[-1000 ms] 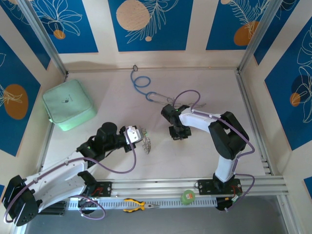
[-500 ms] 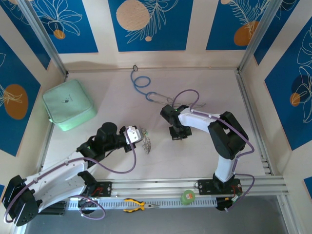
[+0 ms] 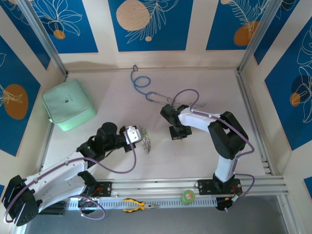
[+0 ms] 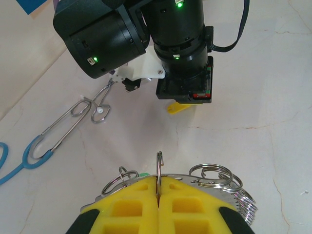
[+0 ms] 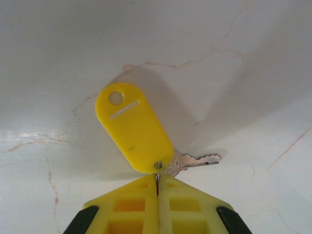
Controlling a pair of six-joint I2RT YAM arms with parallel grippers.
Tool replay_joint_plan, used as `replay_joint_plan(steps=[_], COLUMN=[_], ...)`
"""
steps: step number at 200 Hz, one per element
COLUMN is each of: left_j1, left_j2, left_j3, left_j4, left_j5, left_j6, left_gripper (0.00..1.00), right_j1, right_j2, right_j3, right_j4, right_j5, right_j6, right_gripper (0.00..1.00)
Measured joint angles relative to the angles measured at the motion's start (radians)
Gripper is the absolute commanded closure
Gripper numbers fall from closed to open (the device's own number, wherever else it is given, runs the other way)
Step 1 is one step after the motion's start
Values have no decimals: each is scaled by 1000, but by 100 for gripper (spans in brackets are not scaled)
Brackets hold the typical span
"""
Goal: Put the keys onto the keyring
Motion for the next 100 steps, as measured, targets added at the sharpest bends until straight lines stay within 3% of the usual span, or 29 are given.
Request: replay_joint_plan(steps=[100], left_j1=[0], left_j2=[0], left_j3=[-3], left_j4=[0], left_j5=[0], left_j6=[0], left_gripper=[100], right_j1=[-46], right_j2=[-2], right_j3=[-2], right_j4=[28], right_j5=[-72], right_j6=[-18], right_gripper=[97])
